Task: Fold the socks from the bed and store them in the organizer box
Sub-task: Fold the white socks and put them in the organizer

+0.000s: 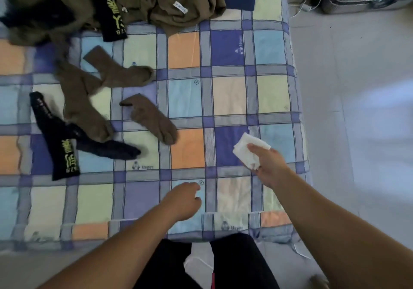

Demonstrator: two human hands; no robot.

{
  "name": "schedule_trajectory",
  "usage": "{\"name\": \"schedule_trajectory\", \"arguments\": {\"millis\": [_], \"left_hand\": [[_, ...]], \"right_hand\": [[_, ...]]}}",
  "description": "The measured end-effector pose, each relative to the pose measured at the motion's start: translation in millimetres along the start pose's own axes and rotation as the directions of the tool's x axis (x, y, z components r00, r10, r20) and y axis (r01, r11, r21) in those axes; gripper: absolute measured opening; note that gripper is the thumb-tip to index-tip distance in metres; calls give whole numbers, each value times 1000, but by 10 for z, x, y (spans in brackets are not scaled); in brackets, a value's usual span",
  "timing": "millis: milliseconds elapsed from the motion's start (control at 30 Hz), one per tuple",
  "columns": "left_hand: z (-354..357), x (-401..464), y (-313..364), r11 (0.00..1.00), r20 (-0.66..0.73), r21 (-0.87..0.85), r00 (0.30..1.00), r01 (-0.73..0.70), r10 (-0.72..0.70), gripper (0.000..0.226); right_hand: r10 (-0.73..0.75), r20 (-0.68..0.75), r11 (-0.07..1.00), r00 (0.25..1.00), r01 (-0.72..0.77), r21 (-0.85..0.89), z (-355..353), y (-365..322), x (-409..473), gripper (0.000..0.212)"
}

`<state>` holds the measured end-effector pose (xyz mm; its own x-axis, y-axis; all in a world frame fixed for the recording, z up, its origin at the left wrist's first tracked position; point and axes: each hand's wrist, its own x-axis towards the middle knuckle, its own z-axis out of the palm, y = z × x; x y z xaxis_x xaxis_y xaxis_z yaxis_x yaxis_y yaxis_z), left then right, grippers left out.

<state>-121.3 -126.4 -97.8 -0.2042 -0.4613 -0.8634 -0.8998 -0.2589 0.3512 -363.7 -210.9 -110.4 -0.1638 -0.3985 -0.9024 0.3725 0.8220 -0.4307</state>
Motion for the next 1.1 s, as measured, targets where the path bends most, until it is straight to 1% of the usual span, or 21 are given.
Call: {"name": "schedule_trajectory", "arguments": {"millis": [67, 133, 200, 267, 300, 367, 467, 500, 567, 633, 667, 767, 833, 900, 967, 1000, 1033, 1100], "left_hand": [[56, -450, -213, 999, 22, 43, 999, 23, -24, 49], [110, -897, -408, 997, 31, 65, 998, 44, -46, 47], [177, -1339, -603, 997, 28, 46, 997, 65, -66, 37], [168, -1697, -816, 997, -20, 25, 998, 67, -67, 23], [143, -1858, -917, 997, -49, -5, 996, 77, -77, 21], [88, -2155, -1114, 984, -125, -126, 982, 124, -140, 26], [74, -2540, -1465, 901, -208, -401, 942, 164, -264, 29], [94, -2673, -1606, 867, -215, -469, 931, 167, -296, 28], [201, -2924, -1883, 833, -198, -520, 923, 186, -330, 24], [363, -3146, -2143, 797, -177, -557, 904, 234, -389, 22], [450, -3240, -2259, 756, -161, -600, 886, 262, -435, 22], [727, -3474, -2498, 582, -113, -750, 807, 314, -580, 19], [913, -3587, -2543, 440, -82, -852, 757, 285, -649, 20], [1095, -3702, -2477, 306, -53, -925, 720, 225, -692, 20], [1279, -3798, -2345, 185, -18, -971, 729, 151, -684, 17], [1363, -3838, -2267, 156, -17, -981, 746, 116, -666, 18], [1438, -3874, -2200, 158, -31, -983, 764, 93, -645, 21], [1594, -3937, -2111, 230, -66, -968, 781, 100, -620, 27]], "right_hand": [[14, -14, 999, 1000, -14, -45, -72, 97, -394, 20], [13, -42, 995, 999, -17, -103, -134, 178, -771, 23], [1, -70, 985, 998, -13, -171, -205, 280, -1123, 28], [-20, -87, 967, 996, -3, -257, -227, 372, -1434, 37], [-33, -89, 951, 996, 4, -310, -231, 420, -1569, 41], [-67, -77, 917, 995, 31, -397, -225, 517, -1793, 39], [-89, -20, 865, 996, 67, -498, -171, 642, -2080, 31], [-96, 9, 841, 995, 86, -535, -120, 679, -2158, 29], [-98, 56, 784, 994, 111, -611, -16, 750, -2296, 27], [-90, 103, 712, 991, 137, -689, 99, 806, -2387, 29], [-86, 129, 664, 988, 154, -731, 165, 827, -2421, 27], [-98, 223, 513, 970, 241, -824, 333, 895, -2458, 15], [-64, 332, 350, 941, 333, -876, 441, 905, -2453, 11], [44, 424, 195, 905, 408, -892, 540, 890, -2438, 11], [162, 449, 90, 879, 440, -893, 632, 881, -2398, 16], [190, 443, 43, 876, 443, -896, 694, 879, -2375, 17], [201, 437, 0, 877, 446, -895, 764, 880, -2348, 17], [197, 426, -82, 883, 448, -890, 939, 901, -2322, 14]]}}
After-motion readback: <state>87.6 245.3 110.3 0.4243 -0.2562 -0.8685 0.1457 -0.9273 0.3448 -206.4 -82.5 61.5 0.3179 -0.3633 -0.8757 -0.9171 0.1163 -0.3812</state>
